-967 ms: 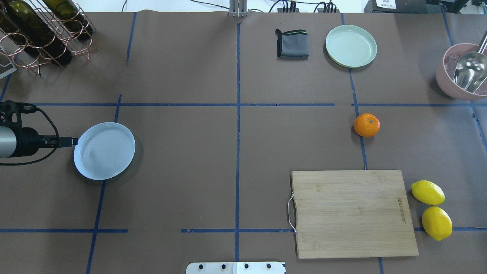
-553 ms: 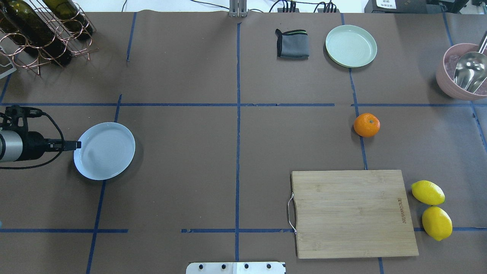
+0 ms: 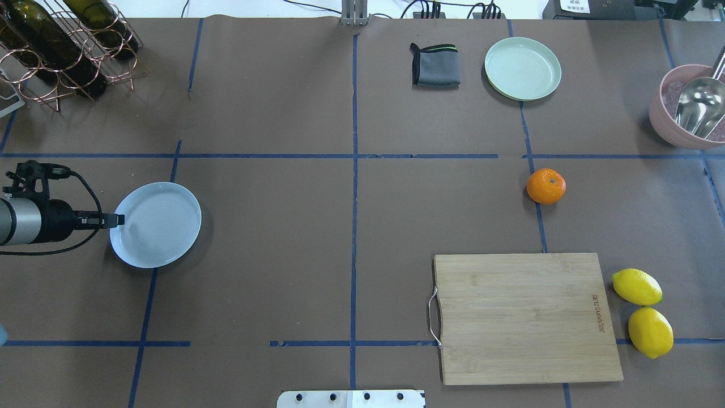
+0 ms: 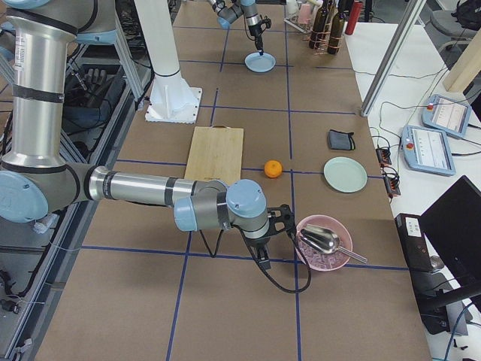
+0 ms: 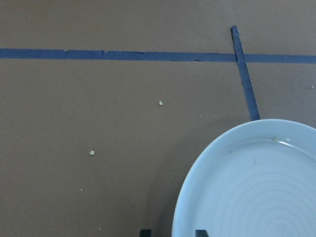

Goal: Pick orange to plate
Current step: 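Move the left gripper to the light blue plate's rim, then push the light blue plate with the left gripper toward the table center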

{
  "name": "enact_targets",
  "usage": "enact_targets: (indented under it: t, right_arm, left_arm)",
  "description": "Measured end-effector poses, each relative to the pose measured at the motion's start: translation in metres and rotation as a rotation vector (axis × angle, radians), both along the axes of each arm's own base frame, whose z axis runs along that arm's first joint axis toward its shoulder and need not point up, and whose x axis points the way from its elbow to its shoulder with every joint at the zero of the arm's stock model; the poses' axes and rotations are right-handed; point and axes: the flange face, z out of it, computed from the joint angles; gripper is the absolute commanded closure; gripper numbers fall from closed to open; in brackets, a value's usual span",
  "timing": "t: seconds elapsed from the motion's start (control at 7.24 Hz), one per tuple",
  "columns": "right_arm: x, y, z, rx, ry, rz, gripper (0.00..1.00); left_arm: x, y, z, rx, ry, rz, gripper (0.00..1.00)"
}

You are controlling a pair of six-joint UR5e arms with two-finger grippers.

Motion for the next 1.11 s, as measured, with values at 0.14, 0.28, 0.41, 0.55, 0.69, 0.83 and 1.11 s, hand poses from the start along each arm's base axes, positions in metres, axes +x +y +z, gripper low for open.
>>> enact_targets:
  t: [0.14, 0.28, 0.41, 0.55, 0.69, 0.83, 1.11]
  right_arm:
    - [0.0, 0.0, 0.0, -0.001, 0.0, 0.0, 0.0]
    - [0.0, 0.0, 0.0, 0.0, 0.0, 0.0, 0.0]
    - [0.0, 0.0, 0.0, 0.0, 0.0, 0.0, 0.0]
    - [0.0, 0.0, 0.0, -0.001, 0.0, 0.0, 0.0]
    - [0.0, 0.0, 0.0, 0.0, 0.0, 0.0, 0.0]
    - [0.0, 0.0, 0.0, 0.0, 0.0, -0.001, 0.0]
    - [0.0, 0.0, 0.001, -0.001, 0.0, 0.0, 0.0]
  left_arm:
    - [0.002, -0.001, -0.005, 0.006, 0.007, 0.002, 1.0]
    - [0.005, -0.003, -0.018, 0.018, 0.025, 0.007, 1.0]
    - [0.012, -0.006, -0.04, 0.026, 0.049, 0.026, 1.0]
    - [0.026, -0.016, -0.073, 0.028, 0.072, 0.048, 1.0]
    - [0.05, -0.035, -0.117, 0.022, 0.086, 0.055, 1.0]
    - [0.082, -0.061, -0.167, -0.008, 0.088, 0.045, 1.0]
    - [0.164, -0.087, -0.256, -0.092, 0.094, -0.007, 1.0]
